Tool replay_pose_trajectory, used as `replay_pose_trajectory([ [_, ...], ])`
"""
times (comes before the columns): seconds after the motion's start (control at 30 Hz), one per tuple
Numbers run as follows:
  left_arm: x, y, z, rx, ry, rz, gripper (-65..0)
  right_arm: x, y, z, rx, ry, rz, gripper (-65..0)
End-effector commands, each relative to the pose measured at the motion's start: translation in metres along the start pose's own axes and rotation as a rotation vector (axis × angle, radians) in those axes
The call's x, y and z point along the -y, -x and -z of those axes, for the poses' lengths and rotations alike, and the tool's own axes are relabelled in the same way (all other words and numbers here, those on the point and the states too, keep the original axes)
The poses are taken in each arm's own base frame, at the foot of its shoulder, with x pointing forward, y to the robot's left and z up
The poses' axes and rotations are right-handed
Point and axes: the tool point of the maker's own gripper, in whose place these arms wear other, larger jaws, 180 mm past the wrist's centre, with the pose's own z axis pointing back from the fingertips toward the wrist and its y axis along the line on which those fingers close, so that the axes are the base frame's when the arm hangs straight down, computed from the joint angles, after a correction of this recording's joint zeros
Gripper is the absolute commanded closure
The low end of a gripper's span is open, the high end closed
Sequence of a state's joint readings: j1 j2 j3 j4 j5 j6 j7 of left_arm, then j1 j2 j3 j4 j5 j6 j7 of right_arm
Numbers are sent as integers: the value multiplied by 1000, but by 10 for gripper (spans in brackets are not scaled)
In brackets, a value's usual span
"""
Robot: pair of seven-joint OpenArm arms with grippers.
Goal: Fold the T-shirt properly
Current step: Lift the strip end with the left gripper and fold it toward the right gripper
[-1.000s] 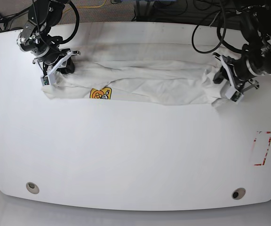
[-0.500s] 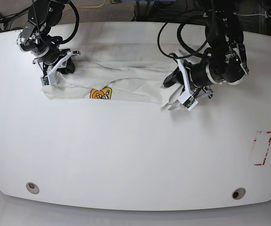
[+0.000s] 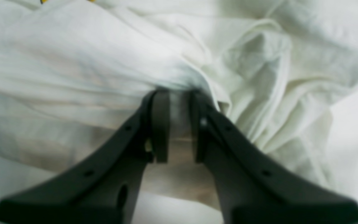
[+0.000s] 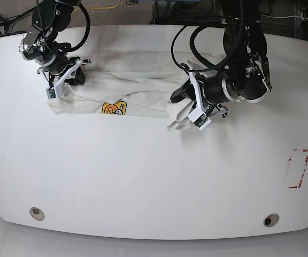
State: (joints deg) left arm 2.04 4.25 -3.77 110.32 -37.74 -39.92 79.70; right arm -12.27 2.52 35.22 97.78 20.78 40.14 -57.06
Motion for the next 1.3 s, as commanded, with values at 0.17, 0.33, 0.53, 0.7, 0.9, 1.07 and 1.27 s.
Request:
replay_pose_trajectory([
  [0.17,3,-15,-2,57,12,18,-103,4,3,-1,-27,19,-13,-111],
  [0.33,18,-17,5,45,56,51,-225,4,3,-1,-29,20,-13,-111],
  [0.53,39,-25,14,48,118,97,-389,4,3,-1,-29,20,-13,-111],
  [0.7,64,-50,16,119,216,141,-400,4,3,-1,-29,20,-13,-111],
  [0.9,56,-69,4,206,233,121,-397,5,5,-1,-33,23,-14,-109],
  [1.07,8,-67,-12,202,82,90,-397,4,2,-2,-24,22,-17,-109],
  [1.27,-33,-39,-25,92,-74,86,-360,4,1,-2,-23,23,-18,-109],
])
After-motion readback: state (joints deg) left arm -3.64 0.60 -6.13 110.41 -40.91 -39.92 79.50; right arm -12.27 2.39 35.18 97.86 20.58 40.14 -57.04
